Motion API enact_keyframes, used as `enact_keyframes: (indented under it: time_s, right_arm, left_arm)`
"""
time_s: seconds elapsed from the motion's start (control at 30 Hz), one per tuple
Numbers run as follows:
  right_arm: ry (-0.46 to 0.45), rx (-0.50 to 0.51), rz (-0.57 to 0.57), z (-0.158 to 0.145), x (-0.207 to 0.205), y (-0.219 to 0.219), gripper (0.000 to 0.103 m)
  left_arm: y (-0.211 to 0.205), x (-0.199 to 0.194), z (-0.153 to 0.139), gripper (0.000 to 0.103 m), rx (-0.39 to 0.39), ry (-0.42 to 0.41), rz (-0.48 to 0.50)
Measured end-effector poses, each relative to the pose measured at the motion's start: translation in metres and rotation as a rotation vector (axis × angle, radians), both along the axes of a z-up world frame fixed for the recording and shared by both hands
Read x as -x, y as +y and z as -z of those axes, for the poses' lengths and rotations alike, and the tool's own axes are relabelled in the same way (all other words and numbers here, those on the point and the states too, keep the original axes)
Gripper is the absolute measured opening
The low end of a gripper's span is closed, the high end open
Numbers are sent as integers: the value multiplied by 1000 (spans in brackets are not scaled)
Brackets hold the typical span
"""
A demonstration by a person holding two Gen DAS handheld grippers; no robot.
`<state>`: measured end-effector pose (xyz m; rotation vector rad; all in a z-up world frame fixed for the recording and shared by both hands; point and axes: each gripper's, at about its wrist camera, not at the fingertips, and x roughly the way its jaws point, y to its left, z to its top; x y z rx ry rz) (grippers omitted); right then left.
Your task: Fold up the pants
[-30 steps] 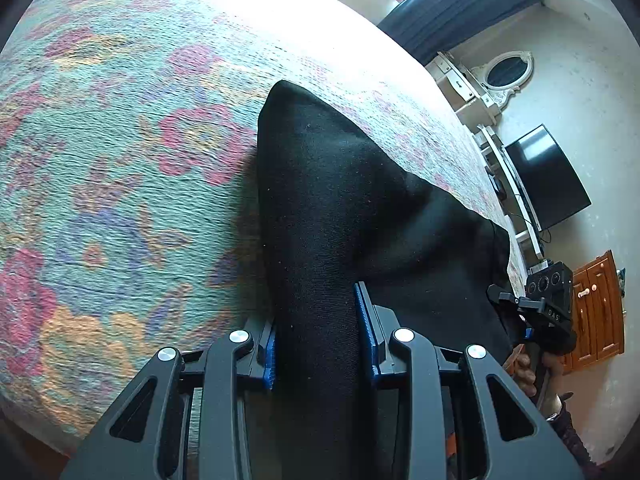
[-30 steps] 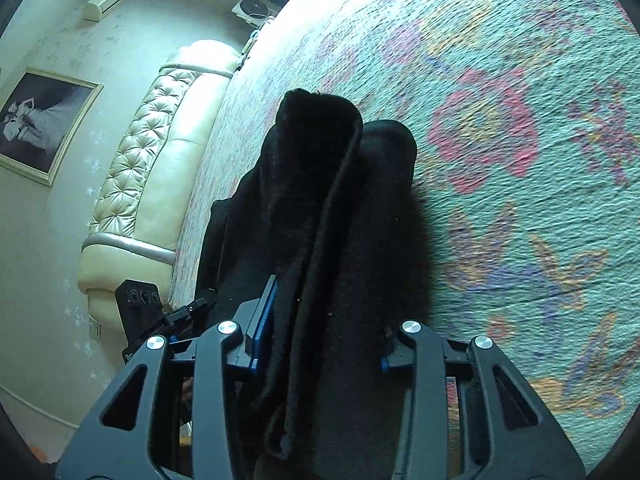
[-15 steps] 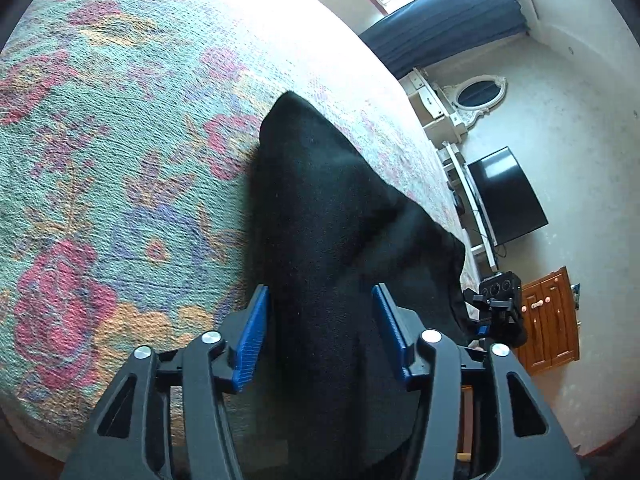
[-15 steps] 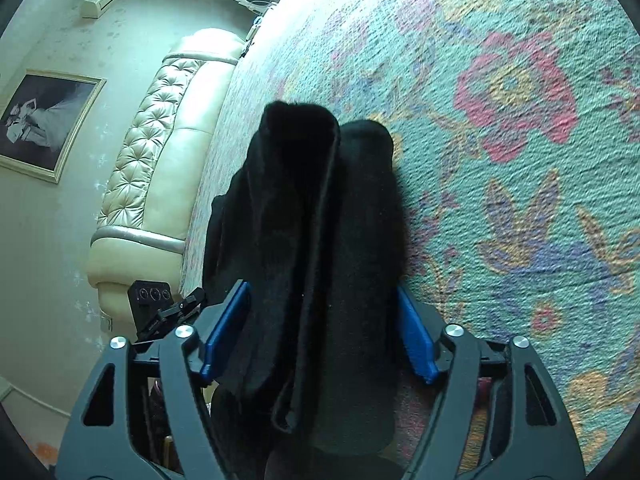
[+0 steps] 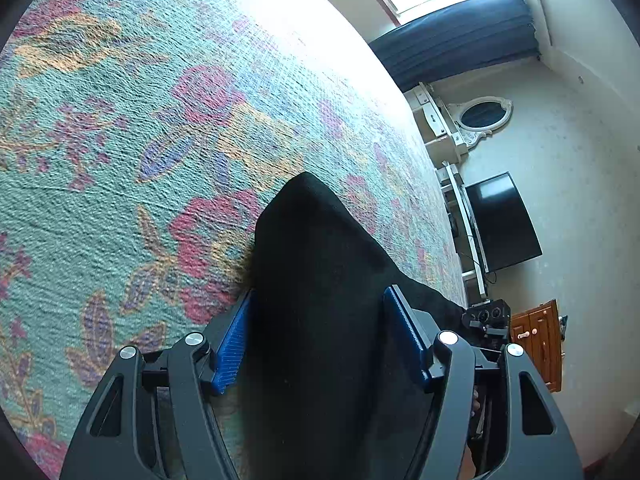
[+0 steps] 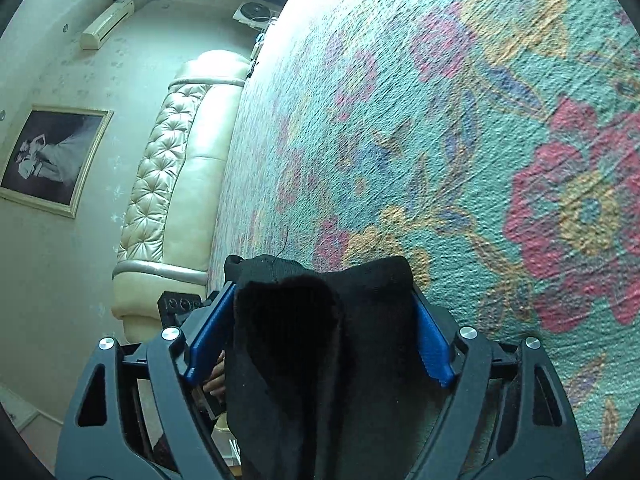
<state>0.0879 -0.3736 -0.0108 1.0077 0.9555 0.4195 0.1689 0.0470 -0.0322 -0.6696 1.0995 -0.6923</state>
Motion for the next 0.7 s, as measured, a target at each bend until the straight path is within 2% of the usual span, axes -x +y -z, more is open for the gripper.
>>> enact_keyframes:
  time_s: [0.03,0.07,0.13,0.27,0.37,0.7]
  right_arm:
    - [5,28,-6,0,1,2,60]
    - [13,41,-15,1,0,4,52]
    - [3,35,-7,4,3,3,43]
    - [-32,86,9,-5,7,5,39]
    - [-63,120,18,-15,4,9,37]
    - [-91,98,51,-15,-22,8,36]
  left_arm:
    - [-2,-1,1,61,-8,-10,4]
    - [-5,0,0,45,-49,-33,7]
    - [-14,4,-1,40,-144,-73,21]
    - [-27,10,-15,30,-237,-138,19]
    - [-33,9,-21,29,-294,-159,22]
    - [-28,-16,-23,29,-325,-177,-22]
